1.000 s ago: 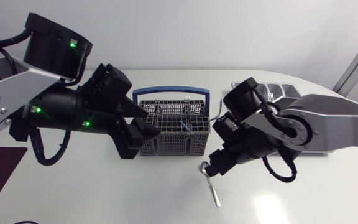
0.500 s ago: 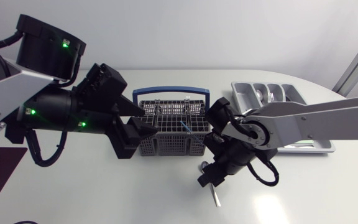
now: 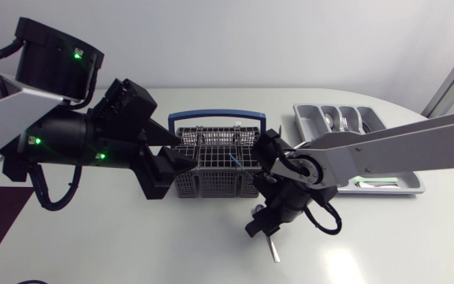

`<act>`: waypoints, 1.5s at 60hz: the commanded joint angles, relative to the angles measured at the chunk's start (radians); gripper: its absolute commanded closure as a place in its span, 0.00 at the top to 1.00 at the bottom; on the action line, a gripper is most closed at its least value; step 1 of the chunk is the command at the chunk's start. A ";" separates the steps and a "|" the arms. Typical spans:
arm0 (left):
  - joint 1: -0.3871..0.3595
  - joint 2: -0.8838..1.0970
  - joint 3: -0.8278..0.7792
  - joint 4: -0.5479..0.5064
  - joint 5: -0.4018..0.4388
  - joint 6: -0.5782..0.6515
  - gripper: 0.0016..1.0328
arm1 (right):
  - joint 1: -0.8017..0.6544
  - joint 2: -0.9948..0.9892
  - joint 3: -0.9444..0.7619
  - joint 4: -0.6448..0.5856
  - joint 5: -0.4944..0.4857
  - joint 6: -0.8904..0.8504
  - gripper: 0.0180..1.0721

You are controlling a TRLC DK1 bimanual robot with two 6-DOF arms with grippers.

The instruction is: Unload the cutlery basket into the drawer organizer.

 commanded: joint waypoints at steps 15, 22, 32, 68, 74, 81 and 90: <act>0.005 -0.018 -0.019 0.001 -0.003 0.023 0.89 | -0.009 0.043 0.005 0.011 0.008 0.028 0.34; 0.005 -0.021 -0.019 -0.002 -0.003 0.023 0.89 | -0.006 0.049 0.005 0.014 0.006 0.027 0.34; 0.004 -0.024 -0.020 -0.003 -0.003 0.023 0.90 | -0.005 0.059 0.003 0.022 0.003 0.024 0.34; 0.005 -0.047 -0.025 -0.022 -0.003 0.025 0.91 | -0.013 0.057 -0.034 0.066 -0.003 -0.033 0.11; 0.010 -0.047 -0.023 -0.023 -0.003 0.025 0.91 | -0.023 0.011 -0.049 0.060 -0.007 -0.073 0.11; 0.010 -0.046 -0.022 -0.019 -0.003 0.025 0.91 | -0.063 -0.075 -0.066 0.023 -0.018 -0.164 0.11; 0.001 -0.035 -0.026 -0.009 -0.003 0.023 0.91 | -0.163 -0.179 -0.081 -0.050 -0.044 -0.325 0.11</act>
